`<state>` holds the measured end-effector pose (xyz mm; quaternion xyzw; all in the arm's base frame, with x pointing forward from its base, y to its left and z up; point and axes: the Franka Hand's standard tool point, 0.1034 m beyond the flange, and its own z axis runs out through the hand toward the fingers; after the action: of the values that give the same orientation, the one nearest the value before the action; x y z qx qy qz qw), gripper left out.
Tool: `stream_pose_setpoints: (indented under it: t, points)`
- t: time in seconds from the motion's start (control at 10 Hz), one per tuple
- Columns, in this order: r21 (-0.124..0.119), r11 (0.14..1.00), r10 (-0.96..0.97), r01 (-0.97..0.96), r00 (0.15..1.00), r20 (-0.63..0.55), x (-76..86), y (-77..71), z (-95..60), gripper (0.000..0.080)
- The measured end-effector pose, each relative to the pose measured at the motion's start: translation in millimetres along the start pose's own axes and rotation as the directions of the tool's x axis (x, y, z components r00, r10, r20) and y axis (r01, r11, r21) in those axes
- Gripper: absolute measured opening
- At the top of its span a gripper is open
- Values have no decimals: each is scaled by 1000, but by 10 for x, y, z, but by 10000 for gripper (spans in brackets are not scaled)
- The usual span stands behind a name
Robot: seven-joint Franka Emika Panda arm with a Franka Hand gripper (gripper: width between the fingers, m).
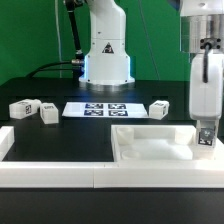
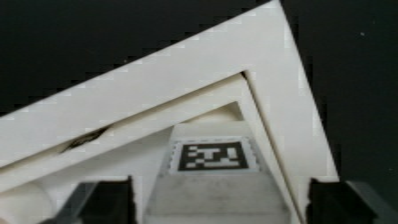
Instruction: Assemble square table
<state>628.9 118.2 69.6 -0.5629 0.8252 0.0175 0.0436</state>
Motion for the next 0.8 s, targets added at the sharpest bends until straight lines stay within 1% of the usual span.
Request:
stream_pose_setpoints:
  t: [0.1,0.2,0.3,0.4,0.5,0.6,0.7,0.8]
  points:
    - [0,1000,0,0,1000,0,0,0,0,524]
    - [0,1000,-1,1,1000,0,0,0,0,623]
    - [0,1000,-2,2,1000,0,-2,0,-2,641]
    - [9,999,-36,36,999,9,-27,-11,-76,641]
    - [25,998,-56,56,998,26,-58,1,-230,648]
    - [39,996,-77,75,996,47,-84,16,-434,649]
    - [44,995,-89,86,995,54,-96,12,-500,649]
    - [42,995,-89,87,995,51,-92,16,-480,649]
